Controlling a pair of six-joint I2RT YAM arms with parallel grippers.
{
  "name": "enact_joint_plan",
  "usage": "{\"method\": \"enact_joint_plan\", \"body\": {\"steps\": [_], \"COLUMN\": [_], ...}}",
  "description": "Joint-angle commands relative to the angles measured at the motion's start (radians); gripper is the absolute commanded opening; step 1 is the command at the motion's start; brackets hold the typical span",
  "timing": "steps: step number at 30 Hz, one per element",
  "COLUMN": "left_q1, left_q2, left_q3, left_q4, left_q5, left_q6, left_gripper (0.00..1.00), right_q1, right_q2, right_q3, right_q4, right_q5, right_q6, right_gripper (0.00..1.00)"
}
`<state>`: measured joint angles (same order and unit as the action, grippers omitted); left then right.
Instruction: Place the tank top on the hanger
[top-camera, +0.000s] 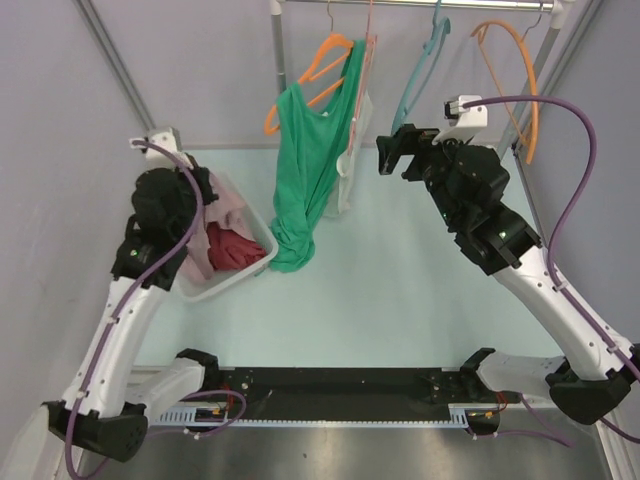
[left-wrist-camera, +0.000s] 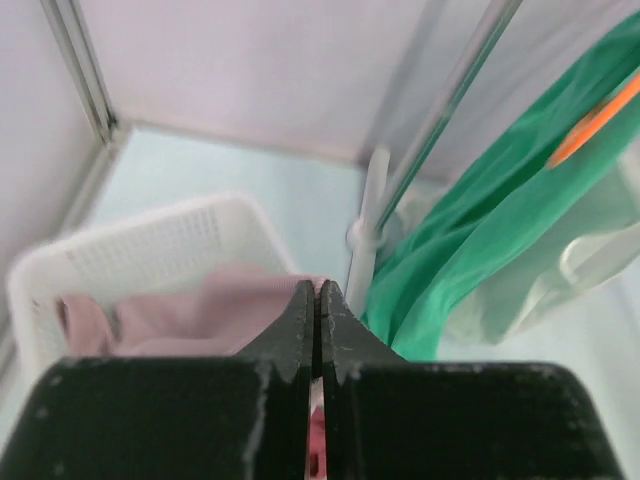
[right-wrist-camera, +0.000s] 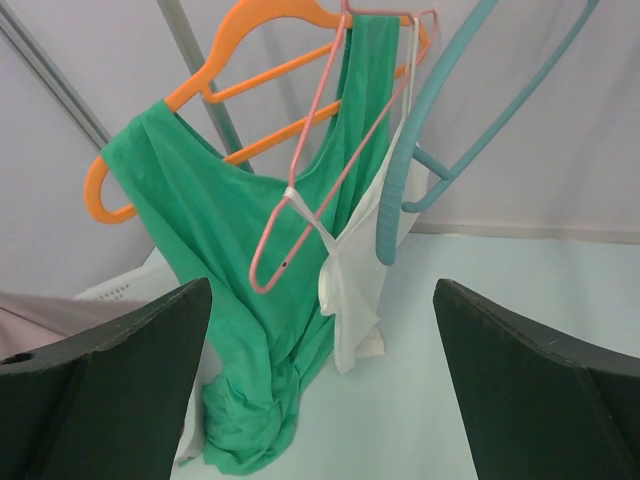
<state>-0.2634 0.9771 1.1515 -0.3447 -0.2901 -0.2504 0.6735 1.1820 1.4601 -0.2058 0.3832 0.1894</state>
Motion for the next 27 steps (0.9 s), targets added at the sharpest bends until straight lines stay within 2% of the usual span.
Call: {"method": "enact_joint_plan", "body": {"steps": [1,6,14,21,27], "left_q1": [-0.036,-0.077,-0.184,-0.393,-0.646], "left_q2": [-0.043,-0.037,0.07,0.195,0.322], "left_q3": [0.223,0.426,0.681,0.911,0.932], "left_q4": [-0.068,-0.08,-0.114,-0.126,-0.125], "left_q5": [-0.037,0.026,0.152,0.187,0.063], "left_q6": [0.083,0.172,0.27,0.28,0.344], "left_gripper": [0.0,0.0,0.0,0.0,0.0], "right_q1": [-0.006,-0.017,-0.032,-0.06,-0.084], "right_q2": [-0.065,-0.091,-0.151,-0.182,-0.211], "right_q3": [-0.018,-0.029,-0.055,-0.057,-0.069], "right_q4": [0.014,-0.007,-0.035,-0.073,-0.099], "right_q5": [0.003,0.008,0.029,0.042,0.046], "right_q6": [0.018,0.025,0.044,0.048,0.058], "right_gripper": [0.99,0.99,0.99,1.0,1.0]}}
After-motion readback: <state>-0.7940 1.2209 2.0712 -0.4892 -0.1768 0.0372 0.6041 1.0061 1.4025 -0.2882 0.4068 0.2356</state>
